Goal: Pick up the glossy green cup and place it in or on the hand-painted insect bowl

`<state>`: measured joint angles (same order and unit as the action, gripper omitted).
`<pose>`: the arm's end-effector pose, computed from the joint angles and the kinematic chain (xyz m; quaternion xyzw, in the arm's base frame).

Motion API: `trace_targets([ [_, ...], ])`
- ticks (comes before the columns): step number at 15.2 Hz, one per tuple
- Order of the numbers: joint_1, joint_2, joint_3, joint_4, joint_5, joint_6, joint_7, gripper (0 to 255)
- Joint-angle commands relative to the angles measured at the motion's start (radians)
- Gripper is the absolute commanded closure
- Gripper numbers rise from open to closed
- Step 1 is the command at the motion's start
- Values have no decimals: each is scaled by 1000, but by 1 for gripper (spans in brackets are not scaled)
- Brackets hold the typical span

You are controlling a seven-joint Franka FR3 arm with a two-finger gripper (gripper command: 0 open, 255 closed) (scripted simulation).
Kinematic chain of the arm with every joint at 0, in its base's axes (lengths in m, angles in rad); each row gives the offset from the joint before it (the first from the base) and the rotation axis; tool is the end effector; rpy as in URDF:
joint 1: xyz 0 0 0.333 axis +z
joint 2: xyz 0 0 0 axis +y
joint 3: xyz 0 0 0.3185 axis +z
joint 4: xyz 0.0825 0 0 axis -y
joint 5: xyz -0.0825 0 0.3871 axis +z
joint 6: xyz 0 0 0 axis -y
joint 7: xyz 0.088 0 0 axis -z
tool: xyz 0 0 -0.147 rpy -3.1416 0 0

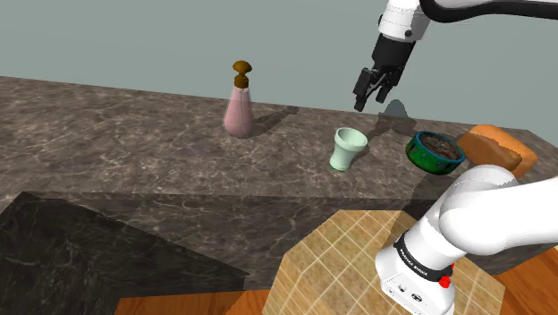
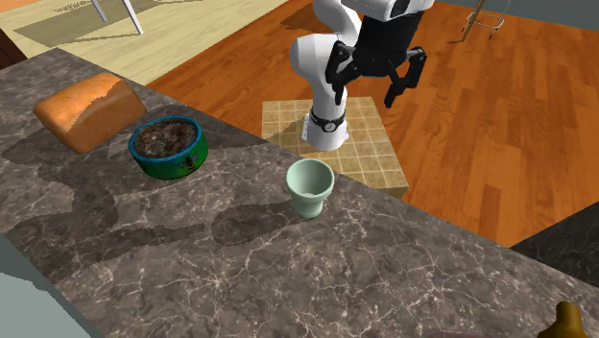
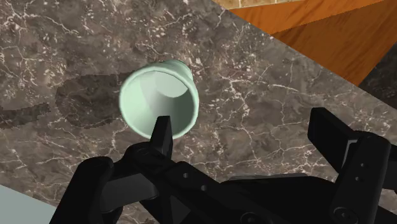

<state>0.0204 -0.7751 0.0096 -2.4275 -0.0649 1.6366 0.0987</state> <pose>0.3144 0.0007 0.5209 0.9988 -0.0333 -0.0057 0.0361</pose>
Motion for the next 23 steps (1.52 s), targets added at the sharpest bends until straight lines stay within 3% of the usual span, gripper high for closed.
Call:
trace_targets([
  [1,0,0,0,0,0,0,0,0],
  [7,-15,55,-34,-157,-48,228,-40,0],
  [13,-39,184,-71,-263,-104,481,-72,0],
  [23,-52,263,-85,-330,-128,628,-67,0],
])
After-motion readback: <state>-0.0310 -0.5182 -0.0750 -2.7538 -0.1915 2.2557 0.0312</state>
